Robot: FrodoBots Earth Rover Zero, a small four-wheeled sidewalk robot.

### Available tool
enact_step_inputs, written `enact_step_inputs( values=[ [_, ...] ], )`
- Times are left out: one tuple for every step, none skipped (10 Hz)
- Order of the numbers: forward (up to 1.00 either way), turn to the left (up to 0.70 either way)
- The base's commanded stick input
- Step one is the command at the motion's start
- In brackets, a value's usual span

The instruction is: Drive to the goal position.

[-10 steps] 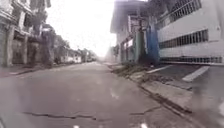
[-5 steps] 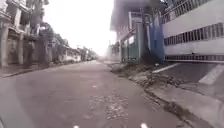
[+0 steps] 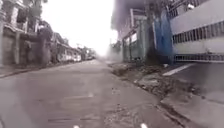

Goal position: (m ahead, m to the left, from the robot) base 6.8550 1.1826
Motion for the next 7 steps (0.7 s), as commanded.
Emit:
enact_step_inputs(
  values=[
    [1.00,0.41],
    [1.00,0.41],
    [1.00,0.35],
    [1.00,0.01],
    [1.00,0.01],
    [1.00,0.01],
    [1.00,0.01]
  ],
)
